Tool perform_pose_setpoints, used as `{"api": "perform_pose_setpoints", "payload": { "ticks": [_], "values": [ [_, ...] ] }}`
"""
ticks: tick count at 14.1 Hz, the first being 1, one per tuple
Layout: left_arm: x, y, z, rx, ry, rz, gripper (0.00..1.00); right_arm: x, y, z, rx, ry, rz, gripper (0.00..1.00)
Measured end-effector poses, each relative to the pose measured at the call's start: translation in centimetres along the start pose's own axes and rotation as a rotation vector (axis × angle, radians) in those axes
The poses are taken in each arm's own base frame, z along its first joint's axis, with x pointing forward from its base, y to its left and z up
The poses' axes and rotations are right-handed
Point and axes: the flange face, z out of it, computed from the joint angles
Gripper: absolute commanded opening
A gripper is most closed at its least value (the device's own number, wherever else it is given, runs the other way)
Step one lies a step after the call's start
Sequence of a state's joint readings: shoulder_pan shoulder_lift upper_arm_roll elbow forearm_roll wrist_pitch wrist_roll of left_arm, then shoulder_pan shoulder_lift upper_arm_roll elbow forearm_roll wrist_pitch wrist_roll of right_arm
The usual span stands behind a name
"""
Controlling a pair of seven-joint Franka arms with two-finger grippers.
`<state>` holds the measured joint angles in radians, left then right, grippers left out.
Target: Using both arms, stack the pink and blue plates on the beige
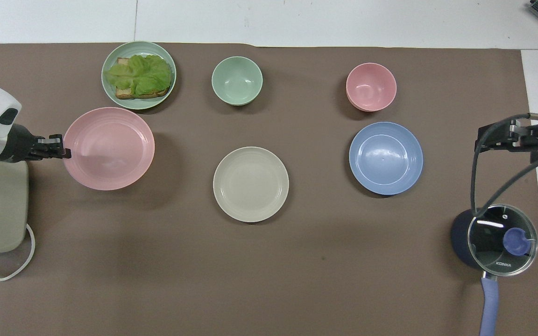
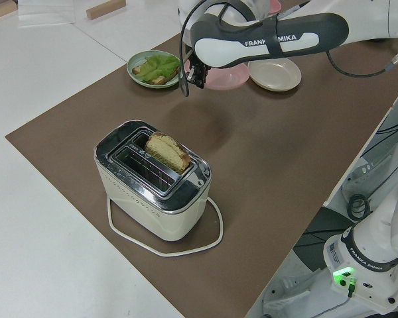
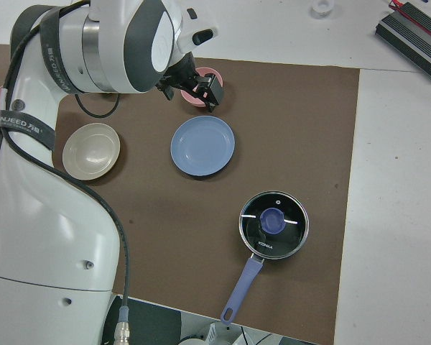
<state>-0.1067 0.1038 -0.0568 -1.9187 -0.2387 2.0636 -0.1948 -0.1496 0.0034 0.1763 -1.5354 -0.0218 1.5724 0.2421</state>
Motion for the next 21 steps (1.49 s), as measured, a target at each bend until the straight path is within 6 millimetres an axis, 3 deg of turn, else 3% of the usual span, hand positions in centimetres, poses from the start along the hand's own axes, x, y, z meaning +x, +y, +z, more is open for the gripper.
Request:
{"api": "perform_pose_setpoints", "payload": {
  "ticks": [3,6,9,11,21],
  "values": [
    [-3.2,7.8,2.9,-0.01,0.022,0.012,0.0,0.1,0.0,0.0,0.001,0.005,0.0,1.0],
    [-6.8,11.1,7.5,0.005,0.013,0.055,0.0,0.2,0.0,0.1,0.003,0.01,0.0,1.0],
    [-8.7,11.9,11.2,0.014,0.029,0.079,0.0,0.4,0.0,0.1,0.005,0.016,0.0,1.0],
    [-9.1,12.0,12.5,0.018,0.028,0.08,0.0,0.4,-0.1,0.0,0.006,0.019,0.0,1.0],
    [-8.6,12.1,13.4,0.005,0.068,0.081,0.0,0.8,-0.1,0.6,0.01,0.034,0.0,1.0]
  ]
}}
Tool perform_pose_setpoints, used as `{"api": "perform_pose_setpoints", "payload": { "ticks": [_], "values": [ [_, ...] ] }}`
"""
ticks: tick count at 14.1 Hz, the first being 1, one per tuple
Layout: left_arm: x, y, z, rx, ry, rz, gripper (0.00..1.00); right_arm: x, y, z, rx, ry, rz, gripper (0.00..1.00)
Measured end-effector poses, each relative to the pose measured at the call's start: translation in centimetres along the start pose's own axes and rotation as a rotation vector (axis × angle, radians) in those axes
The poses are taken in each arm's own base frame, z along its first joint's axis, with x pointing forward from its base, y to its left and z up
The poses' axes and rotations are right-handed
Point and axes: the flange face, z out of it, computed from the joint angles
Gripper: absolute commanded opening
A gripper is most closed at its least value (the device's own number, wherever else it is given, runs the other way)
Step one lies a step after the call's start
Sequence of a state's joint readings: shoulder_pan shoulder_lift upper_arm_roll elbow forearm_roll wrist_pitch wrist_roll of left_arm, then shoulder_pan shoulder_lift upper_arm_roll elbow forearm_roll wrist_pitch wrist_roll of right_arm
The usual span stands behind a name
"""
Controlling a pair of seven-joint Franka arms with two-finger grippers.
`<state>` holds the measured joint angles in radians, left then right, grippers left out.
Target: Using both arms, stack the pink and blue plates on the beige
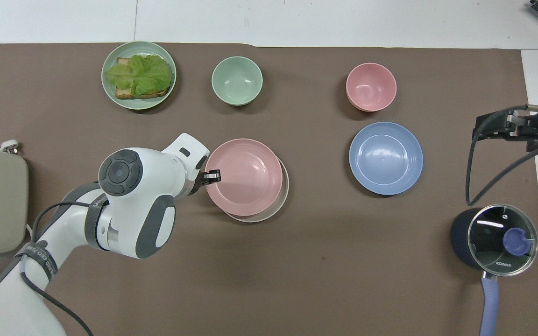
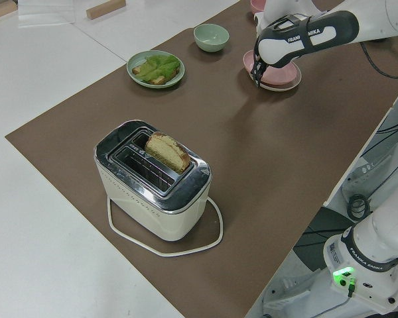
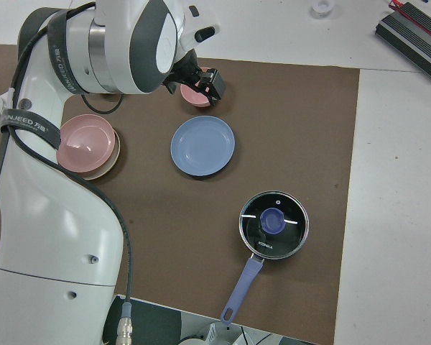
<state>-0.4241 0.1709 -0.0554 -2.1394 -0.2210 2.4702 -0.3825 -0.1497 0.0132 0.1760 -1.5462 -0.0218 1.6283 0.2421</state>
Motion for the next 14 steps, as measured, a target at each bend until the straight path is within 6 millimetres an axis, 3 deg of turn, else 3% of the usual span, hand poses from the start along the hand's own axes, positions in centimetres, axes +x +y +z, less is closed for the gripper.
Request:
{"api": "perform_pose_setpoints", "payload": {
  "ticks": [10,14],
  "values": [
    [0.0,-0.1,0.2,0.002,-0.002,0.005,0.0,0.1,0.3,0.1,-0.001,-0.002,-0.004,1.0],
    [0.1,-0.2,0.2,0.003,-0.002,0.008,0.0,1.6,0.7,2.9,0.007,0.011,-0.027,1.0]
  ]
}}
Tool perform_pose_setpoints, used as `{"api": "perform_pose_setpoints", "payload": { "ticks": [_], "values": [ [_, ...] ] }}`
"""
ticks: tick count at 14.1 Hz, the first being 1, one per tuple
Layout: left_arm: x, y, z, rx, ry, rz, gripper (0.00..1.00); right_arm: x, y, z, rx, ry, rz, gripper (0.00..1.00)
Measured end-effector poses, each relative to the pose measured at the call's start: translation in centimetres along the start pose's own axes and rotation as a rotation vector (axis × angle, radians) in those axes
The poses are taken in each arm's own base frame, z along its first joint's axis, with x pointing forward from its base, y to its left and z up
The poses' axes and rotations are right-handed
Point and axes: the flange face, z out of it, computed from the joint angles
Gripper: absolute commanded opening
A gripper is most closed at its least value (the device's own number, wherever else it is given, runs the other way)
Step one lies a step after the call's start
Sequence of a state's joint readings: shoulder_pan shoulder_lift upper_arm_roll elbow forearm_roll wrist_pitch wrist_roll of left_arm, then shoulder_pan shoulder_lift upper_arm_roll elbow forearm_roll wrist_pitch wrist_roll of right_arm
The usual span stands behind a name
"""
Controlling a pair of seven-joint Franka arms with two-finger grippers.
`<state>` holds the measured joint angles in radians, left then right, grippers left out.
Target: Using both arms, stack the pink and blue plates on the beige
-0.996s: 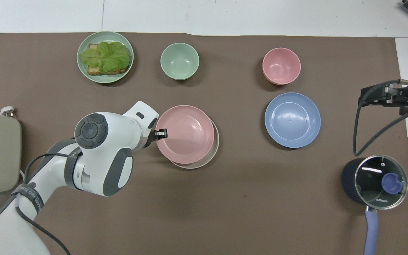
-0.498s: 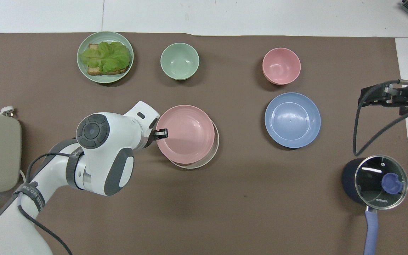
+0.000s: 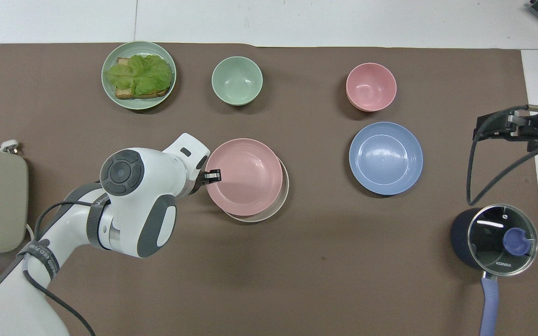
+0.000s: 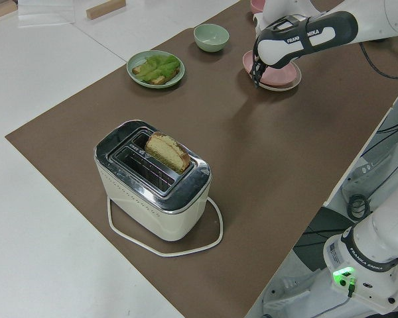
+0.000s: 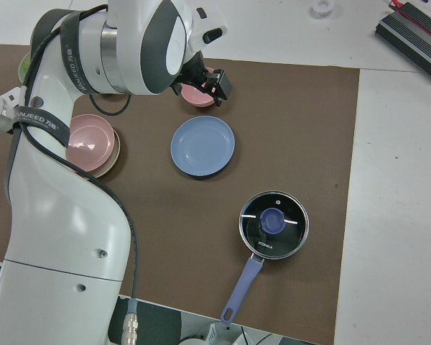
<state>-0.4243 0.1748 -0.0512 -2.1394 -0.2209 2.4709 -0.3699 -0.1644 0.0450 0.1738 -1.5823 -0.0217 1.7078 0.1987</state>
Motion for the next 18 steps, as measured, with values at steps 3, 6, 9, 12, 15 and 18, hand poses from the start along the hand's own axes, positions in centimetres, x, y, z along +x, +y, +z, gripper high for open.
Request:
{"api": "perform_pose_setpoints", "payload": {
  "ticks": [3,6,9,12,15,18],
  "values": [
    [0.0,-0.1,0.0,0.0,0.0,0.008,0.11,0.9,-0.2,3.6,0.006,0.007,-0.022,1.0],
    [0.1,-0.2,0.2,0.003,-0.002,0.006,0.48,1.0,-0.2,5.8,0.005,-0.01,-0.033,1.0],
    [0.1,-0.3,0.4,0.005,-0.006,0.004,0.72,0.7,-0.1,7.6,0.002,-0.032,-0.04,1.0],
    [0.4,-0.3,0.2,0.003,0.001,0.003,1.0,0.3,-0.1,11.1,0.003,-0.033,-0.042,1.0],
    [1.8,-1.2,-1.1,0.006,0.01,-0.016,1.0,-0.3,0.0,14.2,0.003,-0.043,-0.058,1.0],
    [4.9,-4.2,-5.0,0.074,0.008,-0.019,1.0,-0.6,0.7,17.6,0.01,-0.013,-0.086,1.0]
  ]
}}
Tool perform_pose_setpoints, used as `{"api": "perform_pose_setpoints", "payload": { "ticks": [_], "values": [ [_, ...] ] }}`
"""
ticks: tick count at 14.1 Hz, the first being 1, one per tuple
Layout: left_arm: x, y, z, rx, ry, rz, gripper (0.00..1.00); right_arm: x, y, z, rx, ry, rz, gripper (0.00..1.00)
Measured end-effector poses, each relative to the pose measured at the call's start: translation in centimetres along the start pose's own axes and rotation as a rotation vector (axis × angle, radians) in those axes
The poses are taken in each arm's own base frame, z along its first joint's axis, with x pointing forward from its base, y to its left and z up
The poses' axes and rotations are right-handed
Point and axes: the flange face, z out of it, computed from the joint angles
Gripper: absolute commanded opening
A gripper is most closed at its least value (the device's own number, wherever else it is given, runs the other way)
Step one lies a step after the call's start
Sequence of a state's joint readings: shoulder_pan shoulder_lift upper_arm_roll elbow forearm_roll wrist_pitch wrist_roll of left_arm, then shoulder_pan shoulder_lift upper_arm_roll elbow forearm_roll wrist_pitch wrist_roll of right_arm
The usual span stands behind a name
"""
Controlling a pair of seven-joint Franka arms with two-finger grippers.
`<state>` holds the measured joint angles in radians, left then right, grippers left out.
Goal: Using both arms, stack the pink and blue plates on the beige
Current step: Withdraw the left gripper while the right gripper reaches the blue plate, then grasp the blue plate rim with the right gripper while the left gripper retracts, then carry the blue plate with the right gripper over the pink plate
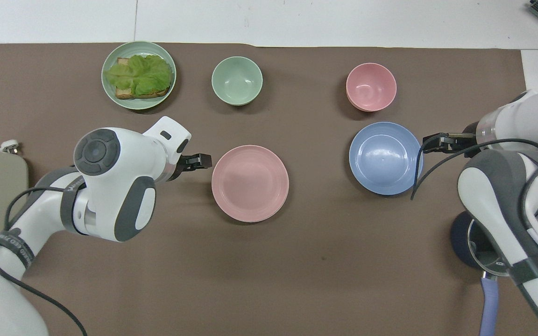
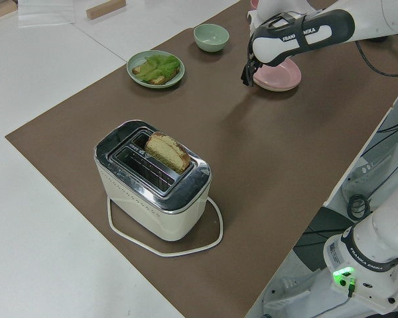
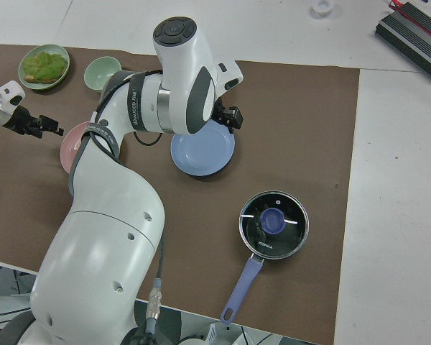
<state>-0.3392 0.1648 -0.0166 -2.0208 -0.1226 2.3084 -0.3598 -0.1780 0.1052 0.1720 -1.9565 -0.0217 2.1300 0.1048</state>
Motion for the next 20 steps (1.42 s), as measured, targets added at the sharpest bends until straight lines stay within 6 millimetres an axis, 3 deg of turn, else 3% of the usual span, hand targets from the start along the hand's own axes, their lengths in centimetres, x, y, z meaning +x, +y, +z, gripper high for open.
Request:
{"api": "perform_pose_setpoints", "payload": {
  "ticks": [3,8,10,12,15,18,20],
  "values": [
    [1.8,-4.1,-4.2,0.033,0.006,-0.006,1.0,0.5,1.2,3.0,0.007,0.011,-0.017,1.0],
    [1.8,-12.3,-10.5,0.055,-0.035,0.08,1.0,0.9,1.3,7.8,0.023,0.033,-0.016,1.0],
    [1.5,-13.9,-12.0,0.056,-0.046,0.116,1.0,1.0,1.3,9.9,0.029,0.037,-0.022,0.99],
    [1.1,-15.7,-12.8,0.058,-0.072,0.136,1.0,0.7,1.4,11.8,0.033,0.038,-0.038,0.92],
    [1.2,-17.1,-14.1,0.058,-0.073,0.139,1.0,-0.2,1.5,13.3,0.035,0.046,-0.041,0.61],
    [1.2,-16.3,-18.6,0.066,-0.094,0.153,1.0,-0.3,1.6,13.5,0.035,0.042,-0.041,0.0],
    [1.1,-15.9,-22.4,0.087,-0.096,0.165,1.0,-0.3,1.6,13.5,0.035,0.043,-0.041,0.0]
  ]
}}
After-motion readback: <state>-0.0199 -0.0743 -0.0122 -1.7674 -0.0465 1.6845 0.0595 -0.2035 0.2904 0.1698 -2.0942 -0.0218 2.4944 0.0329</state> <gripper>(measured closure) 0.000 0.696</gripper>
